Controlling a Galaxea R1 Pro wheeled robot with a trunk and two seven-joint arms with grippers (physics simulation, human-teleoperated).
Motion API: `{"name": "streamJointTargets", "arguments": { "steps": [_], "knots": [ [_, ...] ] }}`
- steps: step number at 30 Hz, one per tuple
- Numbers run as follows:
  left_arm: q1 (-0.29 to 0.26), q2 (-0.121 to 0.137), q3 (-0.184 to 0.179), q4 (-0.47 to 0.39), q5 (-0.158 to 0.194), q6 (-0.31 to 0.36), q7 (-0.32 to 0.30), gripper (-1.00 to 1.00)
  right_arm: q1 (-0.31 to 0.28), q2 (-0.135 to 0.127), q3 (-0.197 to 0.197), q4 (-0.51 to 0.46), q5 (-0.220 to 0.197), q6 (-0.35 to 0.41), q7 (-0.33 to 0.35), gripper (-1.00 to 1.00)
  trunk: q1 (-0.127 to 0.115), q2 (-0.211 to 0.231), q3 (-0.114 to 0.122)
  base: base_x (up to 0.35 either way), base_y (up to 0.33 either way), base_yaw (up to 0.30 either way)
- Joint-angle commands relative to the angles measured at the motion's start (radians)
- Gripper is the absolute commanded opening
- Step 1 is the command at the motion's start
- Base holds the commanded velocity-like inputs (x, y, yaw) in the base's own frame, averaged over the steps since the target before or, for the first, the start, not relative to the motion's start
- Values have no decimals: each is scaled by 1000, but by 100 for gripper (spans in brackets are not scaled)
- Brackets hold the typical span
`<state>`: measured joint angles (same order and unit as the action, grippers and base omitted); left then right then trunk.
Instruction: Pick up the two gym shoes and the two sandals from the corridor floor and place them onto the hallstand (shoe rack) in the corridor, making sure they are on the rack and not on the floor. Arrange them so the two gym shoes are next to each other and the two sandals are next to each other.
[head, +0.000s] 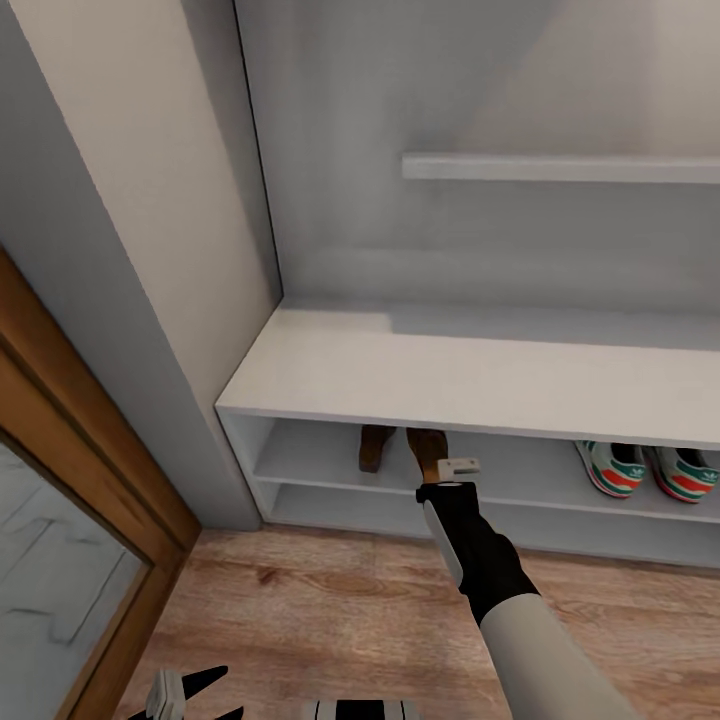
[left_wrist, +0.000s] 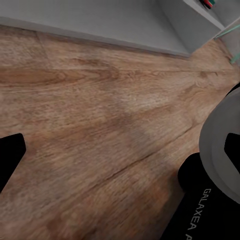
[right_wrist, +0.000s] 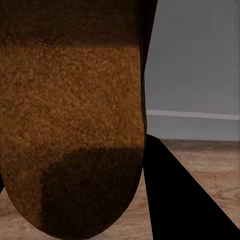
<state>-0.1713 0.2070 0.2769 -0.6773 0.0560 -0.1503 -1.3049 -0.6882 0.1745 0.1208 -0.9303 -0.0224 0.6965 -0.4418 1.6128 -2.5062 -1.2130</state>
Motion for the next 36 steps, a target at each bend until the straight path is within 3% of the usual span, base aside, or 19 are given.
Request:
{"name": "streamJointTargets", "arguments": {
  "steps": [1,24,36],
  "knots": [
    [-1,0,1,1,1,-10,-2,100,-1,0,2,-1,-6,4,-8,-100,0,0,-1,13,6,0],
    [-1,-1,1,1,-1,-9,-1,100,-1,0,2,-2,-6,4,-8,-100,0,0,-1,114,0,0],
    [-1,0,1,1,-1,-6,-1,100,-1,0,2,-1,-7,4,-8,-100,1,-1,-18,1,0,0]
  ]
}}
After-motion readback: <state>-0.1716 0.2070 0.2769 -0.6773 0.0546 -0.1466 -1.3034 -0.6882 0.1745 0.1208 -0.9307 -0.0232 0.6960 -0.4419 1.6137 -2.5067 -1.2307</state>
